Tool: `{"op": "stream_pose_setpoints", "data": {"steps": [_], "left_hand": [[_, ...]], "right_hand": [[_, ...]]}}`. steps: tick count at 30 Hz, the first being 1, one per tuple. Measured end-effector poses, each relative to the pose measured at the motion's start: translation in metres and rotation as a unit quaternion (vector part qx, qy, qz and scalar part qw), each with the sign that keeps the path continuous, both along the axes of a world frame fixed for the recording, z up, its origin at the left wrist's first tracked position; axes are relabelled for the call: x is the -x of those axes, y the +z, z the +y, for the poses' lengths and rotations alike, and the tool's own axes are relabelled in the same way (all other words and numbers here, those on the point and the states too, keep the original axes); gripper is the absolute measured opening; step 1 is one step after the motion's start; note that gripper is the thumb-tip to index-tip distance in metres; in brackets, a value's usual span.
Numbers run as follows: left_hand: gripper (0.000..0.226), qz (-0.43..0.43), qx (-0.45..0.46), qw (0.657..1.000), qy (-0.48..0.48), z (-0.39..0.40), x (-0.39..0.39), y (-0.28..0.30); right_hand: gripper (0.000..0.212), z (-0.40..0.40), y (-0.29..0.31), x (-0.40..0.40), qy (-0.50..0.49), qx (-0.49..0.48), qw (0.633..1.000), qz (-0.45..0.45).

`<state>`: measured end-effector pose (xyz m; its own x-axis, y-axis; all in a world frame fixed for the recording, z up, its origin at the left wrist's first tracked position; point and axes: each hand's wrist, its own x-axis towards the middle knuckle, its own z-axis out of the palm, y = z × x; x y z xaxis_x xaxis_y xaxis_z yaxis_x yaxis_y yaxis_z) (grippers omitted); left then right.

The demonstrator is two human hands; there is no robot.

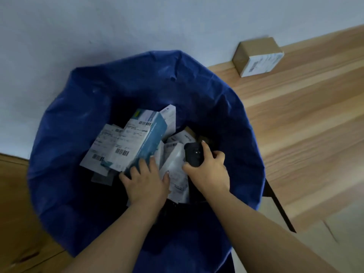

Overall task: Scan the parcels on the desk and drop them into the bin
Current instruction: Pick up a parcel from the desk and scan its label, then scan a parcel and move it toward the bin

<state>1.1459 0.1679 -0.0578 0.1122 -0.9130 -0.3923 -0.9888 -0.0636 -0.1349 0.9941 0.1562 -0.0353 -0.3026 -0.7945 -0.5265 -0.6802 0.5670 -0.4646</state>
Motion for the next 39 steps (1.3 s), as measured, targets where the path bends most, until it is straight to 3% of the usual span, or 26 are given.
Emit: {"op": "stream_pose_setpoints", "data": {"steps": [7,18,28,39], "left_hand": [[0.072,0.029,0.012,1.0,0.001,-0.006,0.004,0.023],[0.059,0.103,0.178,0.973,-0.101,-0.049,0.081,0.156],[0.053,0.129,0.284,0.939,-0.143,-0.038,0.241,0.24],[0.056,0.143,0.302,0.93,-0.151,0.006,0.437,0.247]], "right_hand": [[0.087,0.009,0.023,0.008,-0.015,0.031,0.999,-0.007],[0.087,0.006,0.159,0.085,-0.049,0.206,0.977,-0.023],[0.086,0.046,0.238,0.242,-0.058,0.296,0.953,-0.003],[0.088,0.094,0.249,0.453,-0.073,0.296,0.951,0.051]]}}
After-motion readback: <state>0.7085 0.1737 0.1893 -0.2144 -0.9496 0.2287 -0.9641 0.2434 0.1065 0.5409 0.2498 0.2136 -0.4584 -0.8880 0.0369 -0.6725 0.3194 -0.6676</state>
